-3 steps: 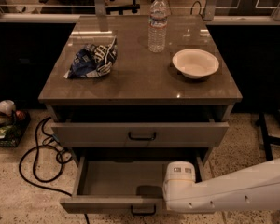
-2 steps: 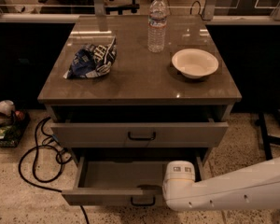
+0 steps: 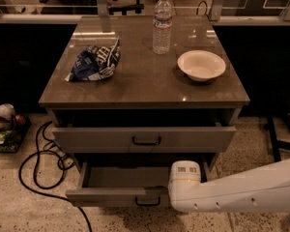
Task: Close middle drawer
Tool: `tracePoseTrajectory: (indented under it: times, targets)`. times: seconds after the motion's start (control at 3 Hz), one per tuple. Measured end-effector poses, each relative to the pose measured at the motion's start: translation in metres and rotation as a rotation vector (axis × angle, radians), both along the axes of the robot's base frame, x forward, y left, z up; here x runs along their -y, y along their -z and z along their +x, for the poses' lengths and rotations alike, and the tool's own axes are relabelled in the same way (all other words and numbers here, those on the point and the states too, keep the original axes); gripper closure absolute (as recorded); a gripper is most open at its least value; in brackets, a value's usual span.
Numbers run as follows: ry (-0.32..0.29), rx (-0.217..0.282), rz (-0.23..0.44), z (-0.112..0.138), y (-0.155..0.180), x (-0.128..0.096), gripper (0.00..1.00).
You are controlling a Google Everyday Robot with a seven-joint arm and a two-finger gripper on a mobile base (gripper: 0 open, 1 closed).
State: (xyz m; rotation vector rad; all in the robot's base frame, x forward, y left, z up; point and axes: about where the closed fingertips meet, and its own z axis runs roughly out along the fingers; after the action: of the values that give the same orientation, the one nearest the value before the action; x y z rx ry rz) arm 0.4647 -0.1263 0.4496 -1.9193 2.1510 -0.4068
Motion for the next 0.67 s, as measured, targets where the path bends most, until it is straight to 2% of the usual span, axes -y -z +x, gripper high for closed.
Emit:
tracePoseTrajectory:
  times: [0.33, 0.67]
  targets:
    - [0.007, 0.064, -0.024, 0.0263, -0.0153, 0.0044, 1.0]
    - [0.007, 0.064, -0.024, 0.0263, -0.0153, 0.0045, 1.0]
